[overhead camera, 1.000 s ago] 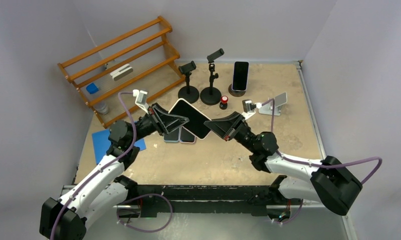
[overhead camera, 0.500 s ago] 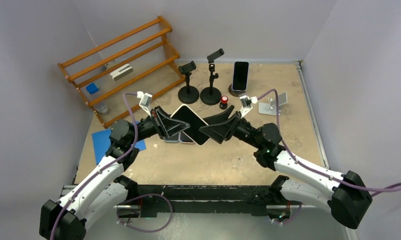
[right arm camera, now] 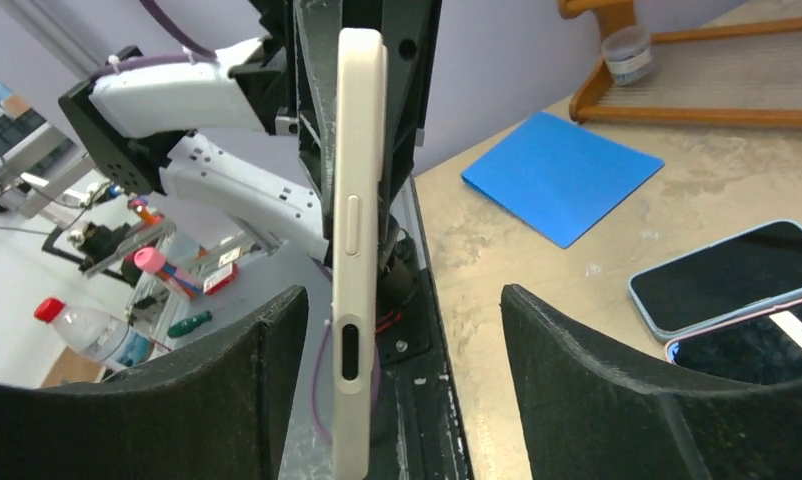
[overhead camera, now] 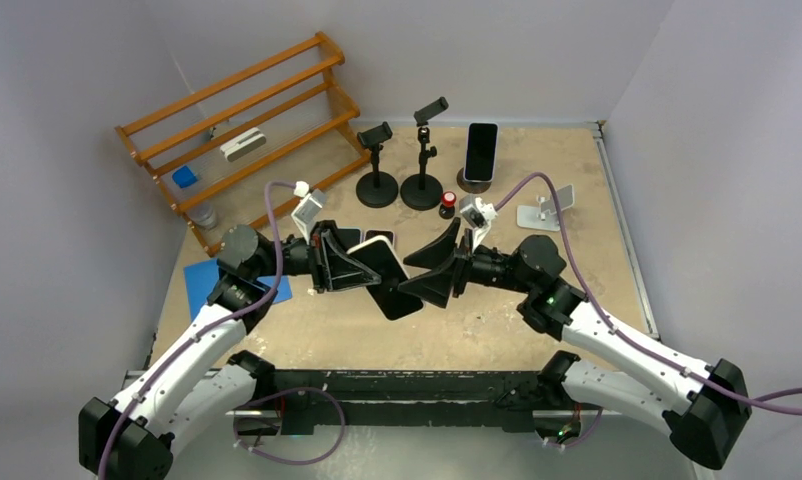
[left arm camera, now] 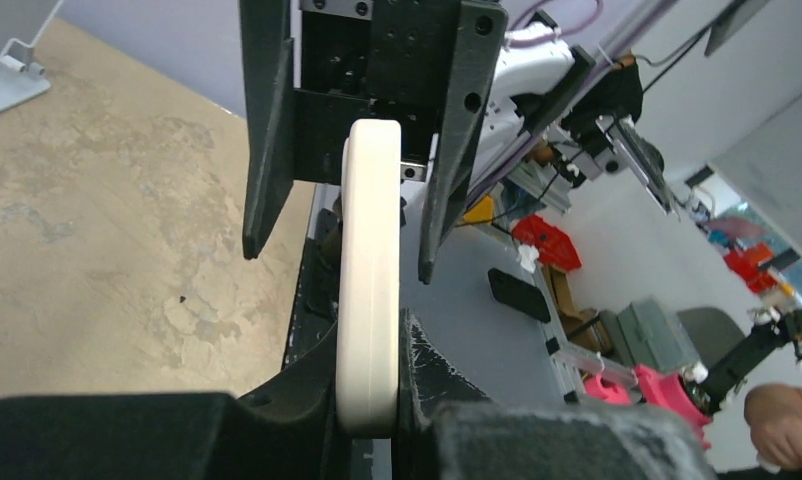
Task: Remove the phone from the phone stand
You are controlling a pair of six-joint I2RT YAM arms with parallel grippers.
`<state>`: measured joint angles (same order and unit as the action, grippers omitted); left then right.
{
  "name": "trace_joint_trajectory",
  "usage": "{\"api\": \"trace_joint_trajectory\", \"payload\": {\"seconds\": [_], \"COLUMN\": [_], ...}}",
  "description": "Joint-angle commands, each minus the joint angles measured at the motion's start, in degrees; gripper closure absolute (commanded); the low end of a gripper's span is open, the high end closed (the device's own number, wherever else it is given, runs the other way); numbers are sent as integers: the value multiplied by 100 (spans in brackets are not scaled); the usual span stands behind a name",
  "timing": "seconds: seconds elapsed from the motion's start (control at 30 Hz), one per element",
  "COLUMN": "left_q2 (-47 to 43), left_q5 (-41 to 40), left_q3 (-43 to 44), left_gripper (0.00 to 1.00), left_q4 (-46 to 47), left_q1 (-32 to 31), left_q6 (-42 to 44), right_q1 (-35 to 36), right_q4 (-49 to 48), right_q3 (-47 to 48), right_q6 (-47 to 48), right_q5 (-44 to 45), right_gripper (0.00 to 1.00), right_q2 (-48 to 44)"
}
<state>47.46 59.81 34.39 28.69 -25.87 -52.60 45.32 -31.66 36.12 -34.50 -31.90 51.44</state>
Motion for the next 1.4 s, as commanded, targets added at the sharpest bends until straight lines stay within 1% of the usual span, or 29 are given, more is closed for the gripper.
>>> {"api": "trace_joint_trajectory", "payload": {"seconds": [0.0,0.17,0.33,0.43,0.6,0.63,0.67,0.77,0.83,0.87,0.9,1.0,1.03,1.07,1.13,1.27,1.37], "left_q2": [30,113,149,149,175,182,198,240,225,203,178,59,-11,-49,-203,-666,-1066], "left_q5": [548,578,585,531,527,509,498,438,422,383,323,96,-43,-215,-663,-1602,-2360], "left_q3": [463,517,521,561,593,601,616,664,652,648,645,696,726,764,831,911,890], "left_gripper": [100,100,100,100,100,100,100,100,100,100,92,59,50,44,35,25,20], "left_q4": [120,29,-31,-218,-328,-379,-478,-758,-808,-820,-870,-1209,-1496,-1651,-2187,-2844,-3390], "left_q1": [38,38,38,38,38,36,35,29,29,29,29,29,29,29,29,30,34], "left_q6": [466,582,652,773,856,902,961,1153,1199,1221,1264,1446,1554,1642,1799,2066,2198], "right_q1": [3,3,3,12,14,13,20,21,18,20,21,20,21,21,21,21,12], "right_q4": [-183,-602,-1093,-1132,-1290,-1315,-1343,-1404,-1418,-1420,-1438,-1490,-1488,-1460,-1381,-1022,-622], "right_q3": [246,183,106,129,116,115,117,111,102,93,85,62,55,51,24,-54,-231], "right_q6": [335,75,-206,-247,-310,-323,-353,-374,-366,-358,-356,-351,-341,-327,-277,-171,-380], "right_q5": [-726,-884,-990,-971,-1066,-1072,-1058,-984,-869,-825,-767,-582,-491,-356,-21,1035,1939], "right_gripper": [30,40,43,53,56,59,62,76,89,97,100,100,100,100,100,100,100], "right_q2": [103,253,407,504,671,708,728,723,675,656,623,504,446,372,216,-162,-364]}}
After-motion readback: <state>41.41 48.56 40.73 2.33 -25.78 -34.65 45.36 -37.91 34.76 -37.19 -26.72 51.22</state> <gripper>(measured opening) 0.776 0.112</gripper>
